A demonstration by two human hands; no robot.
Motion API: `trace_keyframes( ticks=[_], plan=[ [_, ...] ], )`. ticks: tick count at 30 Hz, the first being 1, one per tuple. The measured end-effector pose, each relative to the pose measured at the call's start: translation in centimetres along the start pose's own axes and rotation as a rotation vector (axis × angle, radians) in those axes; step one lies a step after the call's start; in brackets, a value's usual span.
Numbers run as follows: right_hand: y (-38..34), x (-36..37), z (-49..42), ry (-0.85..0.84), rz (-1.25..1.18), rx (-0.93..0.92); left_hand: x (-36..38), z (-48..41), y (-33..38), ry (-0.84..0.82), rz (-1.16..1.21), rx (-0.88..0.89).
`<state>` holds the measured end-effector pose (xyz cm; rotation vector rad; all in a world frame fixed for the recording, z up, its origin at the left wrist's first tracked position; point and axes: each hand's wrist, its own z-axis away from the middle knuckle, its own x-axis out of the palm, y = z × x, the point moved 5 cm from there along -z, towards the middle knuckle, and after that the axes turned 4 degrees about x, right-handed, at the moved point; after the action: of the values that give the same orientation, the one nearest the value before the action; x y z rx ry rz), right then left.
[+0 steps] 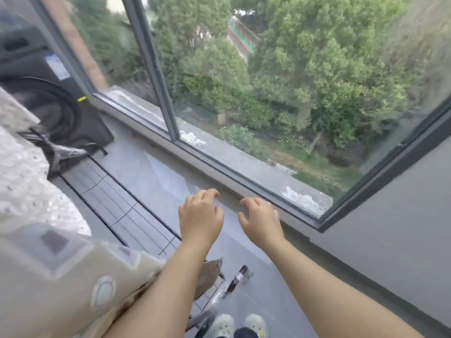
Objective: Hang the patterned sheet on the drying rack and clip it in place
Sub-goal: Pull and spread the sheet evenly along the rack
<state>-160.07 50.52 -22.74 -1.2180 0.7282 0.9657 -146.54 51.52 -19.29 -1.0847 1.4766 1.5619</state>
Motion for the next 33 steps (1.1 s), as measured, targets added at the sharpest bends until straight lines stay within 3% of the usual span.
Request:
trace_keyframes(
  ticks=[8, 18, 24, 33],
  plan=[
    [-3.1, 0.2, -5.0, -0.171, 0.022, -0.261, -0.8, -2.4, -2.8, 0.054, -0.022, -0.238],
    [-8.4, 1.4, -11.5, -0.464, 0.119, -0.74, -0.1, -1.8, -5.0, 0.254, 0.022, -0.746],
    [-9.0, 3.3, -9.0, -0.653, 0.239, -0.983, 1.0, 4.7, -3.1, 0.32, -0.018, -0.959],
    [-10.6, 5.6, -3.1, -0.784, 0.329, -1.239, 1.6, 11.3, -0.7, 0.425, -0.067, -1.187]
  ],
)
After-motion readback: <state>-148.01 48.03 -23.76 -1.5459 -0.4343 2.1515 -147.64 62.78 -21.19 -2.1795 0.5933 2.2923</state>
